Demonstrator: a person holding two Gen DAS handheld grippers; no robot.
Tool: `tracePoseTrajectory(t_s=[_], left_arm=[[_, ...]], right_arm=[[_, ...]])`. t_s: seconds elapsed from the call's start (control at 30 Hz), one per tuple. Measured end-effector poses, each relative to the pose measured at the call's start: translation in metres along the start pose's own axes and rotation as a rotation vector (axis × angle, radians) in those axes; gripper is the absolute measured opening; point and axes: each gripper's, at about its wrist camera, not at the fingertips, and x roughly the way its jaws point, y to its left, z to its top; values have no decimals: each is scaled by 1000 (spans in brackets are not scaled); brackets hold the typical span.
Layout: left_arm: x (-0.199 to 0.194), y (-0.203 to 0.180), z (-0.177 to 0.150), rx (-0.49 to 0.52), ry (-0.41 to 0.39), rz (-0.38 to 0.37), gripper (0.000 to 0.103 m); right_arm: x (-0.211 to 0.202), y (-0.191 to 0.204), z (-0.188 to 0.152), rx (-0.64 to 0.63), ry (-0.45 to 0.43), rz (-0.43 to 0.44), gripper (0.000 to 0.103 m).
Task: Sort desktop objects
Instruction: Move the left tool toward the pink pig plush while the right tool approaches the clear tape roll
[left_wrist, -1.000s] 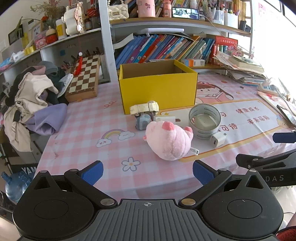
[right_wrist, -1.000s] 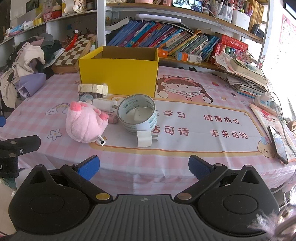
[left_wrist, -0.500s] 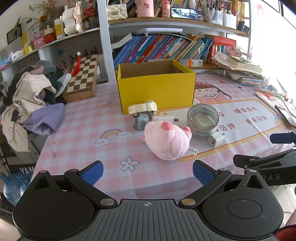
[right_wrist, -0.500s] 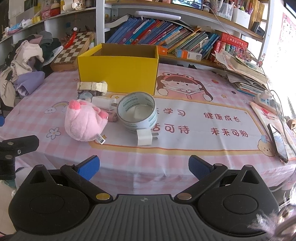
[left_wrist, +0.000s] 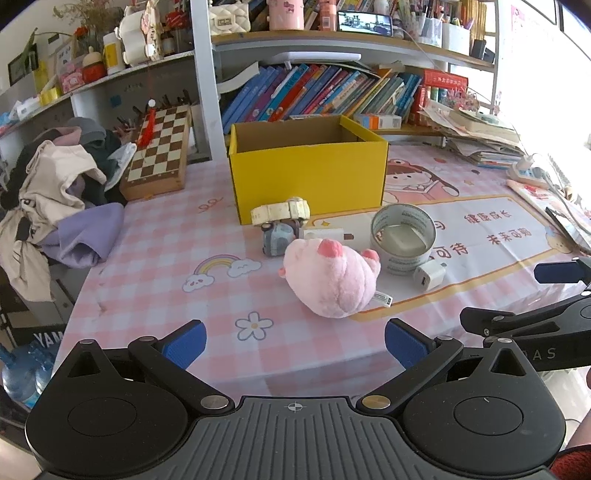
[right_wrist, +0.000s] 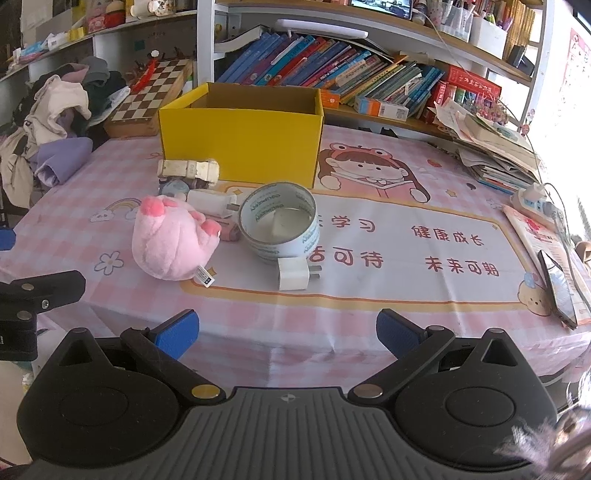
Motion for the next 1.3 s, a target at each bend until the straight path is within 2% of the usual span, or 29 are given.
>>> tracePoseTrajectory(t_s=[0.47, 0.9, 1.3], left_arm=[[3, 3, 3, -24, -16, -20, 103], [11, -3, 4, 3, 14, -25, 103], [17, 2, 7, -6, 16, -28, 103]], right_arm=[[-1, 0, 4, -19, -17, 15, 103], [6, -1, 5, -9, -4, 40, 103], [11, -1, 10, -18, -9, 22, 101]])
